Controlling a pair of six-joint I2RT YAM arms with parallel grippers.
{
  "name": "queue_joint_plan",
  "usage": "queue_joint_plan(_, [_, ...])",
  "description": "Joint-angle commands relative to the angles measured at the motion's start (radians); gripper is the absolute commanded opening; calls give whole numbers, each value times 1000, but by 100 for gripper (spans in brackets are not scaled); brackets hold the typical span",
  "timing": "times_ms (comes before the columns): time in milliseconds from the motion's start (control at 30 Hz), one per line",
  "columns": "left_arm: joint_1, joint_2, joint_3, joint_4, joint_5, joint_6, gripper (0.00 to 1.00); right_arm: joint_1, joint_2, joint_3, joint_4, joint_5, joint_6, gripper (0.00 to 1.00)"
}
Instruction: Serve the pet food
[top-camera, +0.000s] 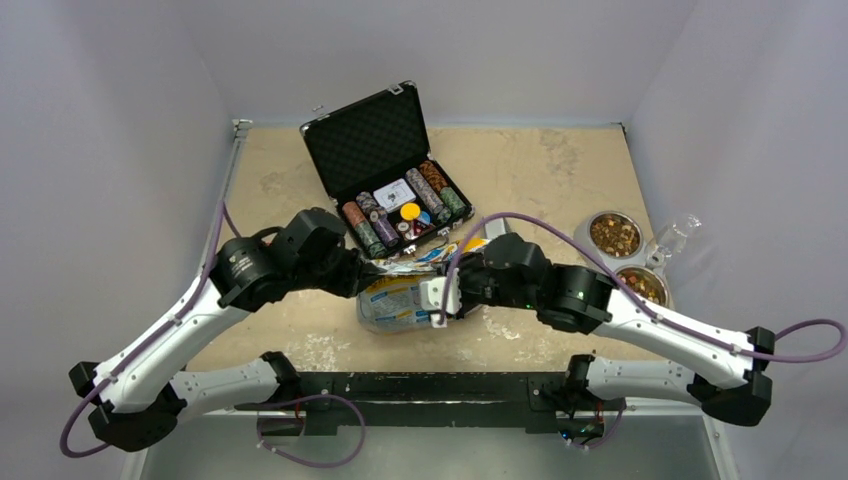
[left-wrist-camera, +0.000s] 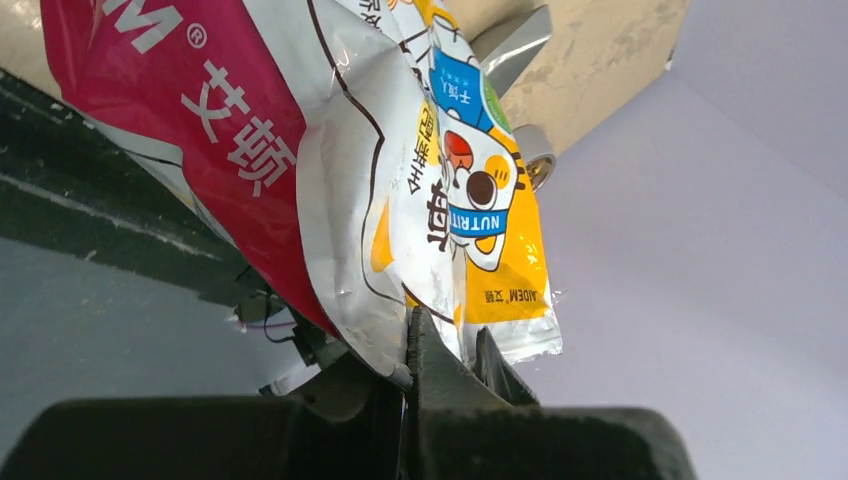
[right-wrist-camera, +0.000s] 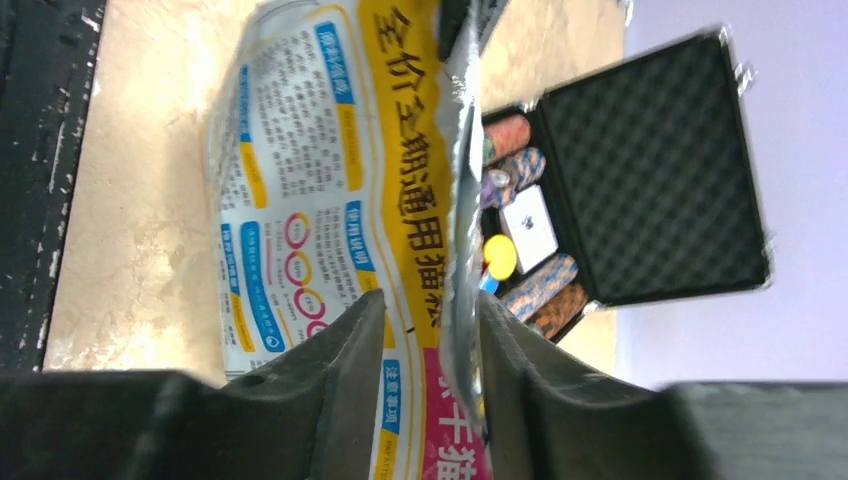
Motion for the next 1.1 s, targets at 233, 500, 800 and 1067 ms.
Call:
queue_joint_plan(233, [8,-211,-227,204,-127,8,0,95,-29,-85,237,129,85,85])
queue_joint_plan(500, [15,-161,-128,180,-113,34,0,114,165,127,148,259,-60,65])
queue_joint_plan(800, [18,-135,-86,88,-91,26,0,41,157,227,-193,258,12,0])
queue_joint_plan(1067, [20,-133,-30,-6,-164,64,0,-62,82,165,-237,57,-16,25])
